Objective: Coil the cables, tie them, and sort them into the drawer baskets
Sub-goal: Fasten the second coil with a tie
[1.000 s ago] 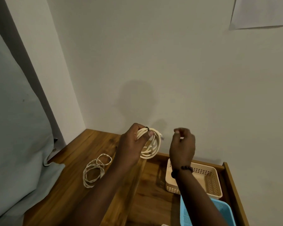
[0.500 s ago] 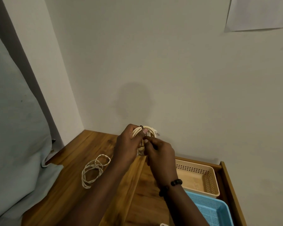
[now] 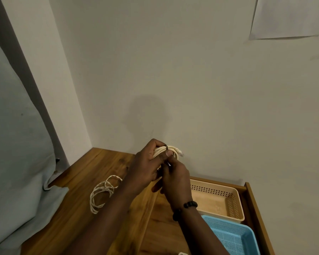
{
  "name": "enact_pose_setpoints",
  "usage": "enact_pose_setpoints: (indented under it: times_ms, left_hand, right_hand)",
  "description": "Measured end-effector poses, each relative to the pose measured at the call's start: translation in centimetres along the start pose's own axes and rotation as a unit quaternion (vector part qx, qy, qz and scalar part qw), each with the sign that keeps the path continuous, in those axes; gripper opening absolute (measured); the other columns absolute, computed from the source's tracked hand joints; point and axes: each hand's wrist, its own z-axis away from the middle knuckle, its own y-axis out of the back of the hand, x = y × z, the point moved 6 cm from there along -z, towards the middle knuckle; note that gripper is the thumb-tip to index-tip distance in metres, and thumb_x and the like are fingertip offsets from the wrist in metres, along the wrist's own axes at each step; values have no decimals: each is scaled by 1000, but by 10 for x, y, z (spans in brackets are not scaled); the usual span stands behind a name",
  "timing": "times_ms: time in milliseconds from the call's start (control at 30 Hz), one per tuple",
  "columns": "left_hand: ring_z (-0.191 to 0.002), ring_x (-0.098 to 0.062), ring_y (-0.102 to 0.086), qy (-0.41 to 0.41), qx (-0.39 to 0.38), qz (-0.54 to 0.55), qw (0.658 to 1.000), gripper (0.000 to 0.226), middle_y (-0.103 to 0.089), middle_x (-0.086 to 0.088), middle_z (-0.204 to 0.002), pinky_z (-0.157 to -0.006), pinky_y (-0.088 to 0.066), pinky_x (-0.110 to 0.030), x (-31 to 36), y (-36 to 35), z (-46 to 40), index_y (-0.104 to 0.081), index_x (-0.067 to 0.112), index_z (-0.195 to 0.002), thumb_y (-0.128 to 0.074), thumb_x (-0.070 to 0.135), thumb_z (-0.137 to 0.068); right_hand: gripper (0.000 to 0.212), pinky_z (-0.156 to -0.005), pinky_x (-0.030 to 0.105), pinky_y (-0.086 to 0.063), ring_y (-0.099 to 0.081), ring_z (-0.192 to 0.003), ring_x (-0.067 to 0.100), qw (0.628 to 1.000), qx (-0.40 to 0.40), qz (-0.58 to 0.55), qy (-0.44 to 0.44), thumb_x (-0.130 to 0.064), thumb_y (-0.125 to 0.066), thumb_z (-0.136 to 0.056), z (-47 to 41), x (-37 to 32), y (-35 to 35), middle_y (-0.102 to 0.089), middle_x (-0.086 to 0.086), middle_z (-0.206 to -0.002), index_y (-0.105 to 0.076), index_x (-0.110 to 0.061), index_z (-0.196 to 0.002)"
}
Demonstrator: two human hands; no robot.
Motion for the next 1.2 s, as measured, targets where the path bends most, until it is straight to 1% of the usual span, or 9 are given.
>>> enact_pose_setpoints:
  times_ms: [233, 400, 567, 667, 833, 900, 967, 1067, 1200]
  left_hand:
    - [-85, -8, -68, 0, -16, -42, 999, 26, -70, 8, -89, -72, -58, -29, -8, 2, -6, -60, 26, -101, -60, 49, -87]
    - [-79, -2, -66, -54, -3, -139, 989, 29, -69, 9, -88, -60, -53, -18, -13, 0, -6, -59, 19, -103, -59, 45, -89]
    - [-75, -5, -64, -70, 11, -160, 985, 25, -67, 7, -86, -57, -49, -20, -27, 6, -7, -56, 22, -103, -56, 44, -90]
    - [-75, -9, -63, -65, -20, -134, 989, 27, -66, 5, -84, -62, -51, -32, -29, 0, -5, -56, 24, -102, -53, 48, -90]
    - [-81, -10, -64, -39, -28, -182, 982, 12, -67, 4, -90, -68, -55, -44, -51, 14, -6, -55, 29, -103, -55, 38, -95]
    - [-84, -7, -63, -42, -62, -182, 980, 9, -67, 8, -91, -69, -54, -39, -54, 17, -3, -57, 26, -102, -57, 32, -96]
    - [-87, 0, -61, -57, -119, -160, 978, 9, -65, 19, -93, -72, -49, -23, -44, 5, 6, -60, 22, -102, -62, 22, -93]
    - [-86, 1, -61, -93, -177, -125, 972, 16, -62, 20, -90, -70, -46, -12, -9, -26, 18, -57, 21, -103, -66, 26, -90]
    - [-92, -7, -59, -182, -130, -120, 967, 16, -58, 11, -99, -74, -52, -24, 29, -40, 17, -51, 33, -105, -59, 33, -92]
  right_hand:
    - [17, -52, 20, -56, -63, -44, 8, 994, 47, 96, 13, -25, -54, -98, -4, 0, 13, -68, -8, -62, -71, -22, -98]
    - [25, -60, 39, -59, -64, -58, 20, 994, 25, 103, 0, -30, -53, -95, -5, 4, 20, -69, 1, -70, -70, -17, -82]
    - [31, -58, 28, -40, -52, -62, 18, 997, -61, 20, -37, -23, -50, -97, 5, 7, 20, -65, 12, -73, -68, -7, -79]
    - [33, -55, 25, -33, -41, -55, 11, 995, -89, 28, -34, -23, -47, -98, 13, 2, 27, -54, 5, -64, -60, -9, -70]
    - [29, -64, 33, -43, -51, -66, 16, 974, -199, 106, -18, -32, -47, -98, 19, -15, 60, -57, -2, -69, -63, -20, -76]
    - [20, -77, 33, -44, -53, -88, 14, 949, -155, 267, 62, -34, -47, -99, 5, -24, 79, -58, -7, -92, -63, -27, -88]
    - [12, -83, 31, -29, -41, -103, 17, 904, -21, 404, 139, -28, -53, -97, -18, -38, 95, -51, -6, -105, -64, -32, -95]
    - [11, -75, 31, -31, -47, -91, 22, 886, 109, 396, 217, -14, -69, -87, -54, -39, 95, -55, 0, -93, -72, -24, -88]
    - [10, -77, 35, -52, -61, -85, 19, 948, -128, 163, 241, -15, -60, -94, -71, -5, 58, -63, 3, -92, -69, -13, -91]
